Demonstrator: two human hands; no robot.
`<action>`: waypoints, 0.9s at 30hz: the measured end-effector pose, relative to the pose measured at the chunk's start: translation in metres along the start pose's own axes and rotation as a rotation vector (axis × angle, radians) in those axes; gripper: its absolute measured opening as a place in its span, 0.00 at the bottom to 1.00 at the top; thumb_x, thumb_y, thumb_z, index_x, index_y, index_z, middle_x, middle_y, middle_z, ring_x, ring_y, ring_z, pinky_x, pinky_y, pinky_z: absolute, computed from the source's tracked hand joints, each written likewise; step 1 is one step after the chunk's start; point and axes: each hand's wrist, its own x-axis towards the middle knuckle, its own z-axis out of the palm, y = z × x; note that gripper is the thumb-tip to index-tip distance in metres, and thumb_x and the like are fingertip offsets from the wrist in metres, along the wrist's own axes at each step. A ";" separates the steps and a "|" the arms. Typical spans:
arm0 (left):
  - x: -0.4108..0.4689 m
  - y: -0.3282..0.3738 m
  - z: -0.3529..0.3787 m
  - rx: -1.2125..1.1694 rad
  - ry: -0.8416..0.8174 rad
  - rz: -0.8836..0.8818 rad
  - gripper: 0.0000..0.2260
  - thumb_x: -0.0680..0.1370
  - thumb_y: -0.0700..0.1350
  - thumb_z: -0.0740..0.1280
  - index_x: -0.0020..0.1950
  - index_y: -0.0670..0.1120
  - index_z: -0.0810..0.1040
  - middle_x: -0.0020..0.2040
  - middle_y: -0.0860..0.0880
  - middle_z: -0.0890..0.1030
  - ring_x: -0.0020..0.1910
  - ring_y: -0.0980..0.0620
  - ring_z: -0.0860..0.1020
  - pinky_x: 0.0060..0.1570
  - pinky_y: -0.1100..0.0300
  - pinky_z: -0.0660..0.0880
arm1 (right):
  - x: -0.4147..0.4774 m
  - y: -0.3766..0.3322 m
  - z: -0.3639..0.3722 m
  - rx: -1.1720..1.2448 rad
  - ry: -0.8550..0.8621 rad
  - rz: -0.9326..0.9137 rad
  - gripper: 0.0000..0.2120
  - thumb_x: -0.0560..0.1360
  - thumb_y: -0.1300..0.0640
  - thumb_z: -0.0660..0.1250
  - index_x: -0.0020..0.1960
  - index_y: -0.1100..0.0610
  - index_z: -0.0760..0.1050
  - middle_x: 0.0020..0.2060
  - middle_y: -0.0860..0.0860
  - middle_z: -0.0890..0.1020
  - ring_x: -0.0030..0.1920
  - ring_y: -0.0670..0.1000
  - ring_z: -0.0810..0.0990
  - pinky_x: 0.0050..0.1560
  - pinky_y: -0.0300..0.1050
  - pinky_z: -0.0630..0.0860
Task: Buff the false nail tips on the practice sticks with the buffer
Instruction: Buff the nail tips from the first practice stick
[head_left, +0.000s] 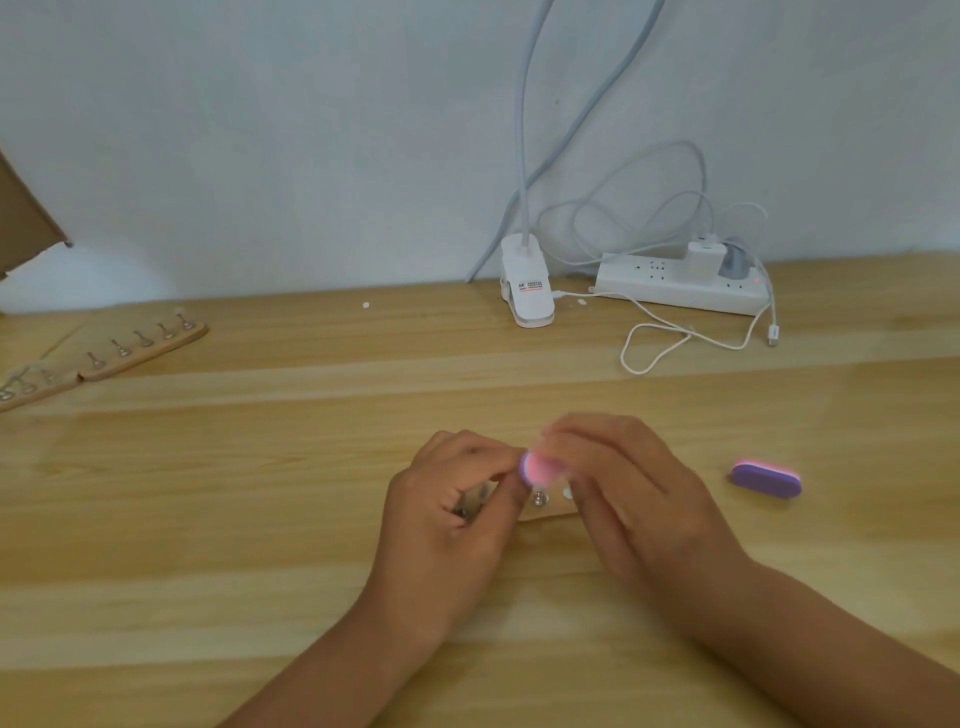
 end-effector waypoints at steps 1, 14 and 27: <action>-0.001 -0.001 0.000 -0.006 0.009 -0.009 0.05 0.75 0.44 0.70 0.43 0.52 0.85 0.41 0.57 0.82 0.44 0.52 0.79 0.43 0.60 0.74 | 0.002 0.004 -0.002 -0.013 0.011 0.060 0.14 0.77 0.72 0.63 0.59 0.62 0.78 0.56 0.54 0.79 0.57 0.52 0.78 0.64 0.37 0.71; 0.000 0.001 0.001 -0.034 -0.006 0.004 0.06 0.76 0.48 0.67 0.42 0.53 0.84 0.40 0.57 0.82 0.43 0.52 0.78 0.42 0.58 0.74 | 0.001 -0.008 -0.003 0.017 0.046 0.009 0.14 0.78 0.68 0.63 0.61 0.62 0.80 0.57 0.54 0.79 0.60 0.49 0.78 0.64 0.39 0.71; 0.001 0.001 -0.002 -0.083 0.013 -0.043 0.05 0.75 0.43 0.69 0.45 0.51 0.85 0.40 0.58 0.84 0.44 0.55 0.81 0.52 0.43 0.74 | 0.002 0.002 -0.001 -0.013 0.079 0.113 0.12 0.79 0.65 0.63 0.60 0.63 0.79 0.56 0.50 0.77 0.58 0.49 0.78 0.66 0.35 0.68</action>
